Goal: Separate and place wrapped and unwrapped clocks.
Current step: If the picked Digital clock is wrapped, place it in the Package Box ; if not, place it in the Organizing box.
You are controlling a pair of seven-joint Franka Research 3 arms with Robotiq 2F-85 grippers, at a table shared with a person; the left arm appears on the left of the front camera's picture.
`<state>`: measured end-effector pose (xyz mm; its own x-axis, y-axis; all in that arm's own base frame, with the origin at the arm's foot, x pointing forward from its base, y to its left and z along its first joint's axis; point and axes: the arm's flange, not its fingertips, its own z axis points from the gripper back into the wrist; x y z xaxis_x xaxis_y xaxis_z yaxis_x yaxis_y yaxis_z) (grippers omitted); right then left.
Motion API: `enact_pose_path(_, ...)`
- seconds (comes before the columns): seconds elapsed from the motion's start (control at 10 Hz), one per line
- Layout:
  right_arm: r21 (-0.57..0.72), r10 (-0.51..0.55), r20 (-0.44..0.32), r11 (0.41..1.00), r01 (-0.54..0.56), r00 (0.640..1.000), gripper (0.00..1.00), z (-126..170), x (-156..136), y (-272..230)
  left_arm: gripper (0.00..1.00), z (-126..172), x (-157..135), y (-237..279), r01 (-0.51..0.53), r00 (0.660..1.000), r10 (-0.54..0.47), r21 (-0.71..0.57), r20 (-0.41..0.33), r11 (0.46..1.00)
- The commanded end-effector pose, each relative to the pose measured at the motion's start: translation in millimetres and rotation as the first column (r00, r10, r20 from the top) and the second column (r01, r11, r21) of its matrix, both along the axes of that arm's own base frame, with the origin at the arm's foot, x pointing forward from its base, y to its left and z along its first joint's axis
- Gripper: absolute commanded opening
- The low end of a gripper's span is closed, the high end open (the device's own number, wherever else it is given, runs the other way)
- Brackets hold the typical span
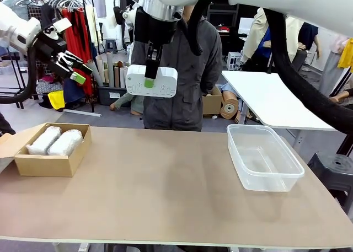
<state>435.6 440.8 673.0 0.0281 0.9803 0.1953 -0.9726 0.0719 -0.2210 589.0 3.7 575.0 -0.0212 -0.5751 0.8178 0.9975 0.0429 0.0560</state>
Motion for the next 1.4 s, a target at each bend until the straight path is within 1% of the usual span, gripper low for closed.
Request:
enact_pose_path(0.0,0.006,-0.001,0.007,1.0,0.001,1.0,0.0,4.6,-0.8,-0.9,1.0,0.2,-1.8,-0.1,-0.004,1.0,0.004,0.008,0.004,1.0)
enact_pose_path(1.3,0.006,-0.001,0.007,1.0,0.001,1.0,0.0,4.6,-0.8,-0.9,1.0,0.2,-1.8,-0.1,-0.004,1.0,0.004,0.008,0.004,1.0)
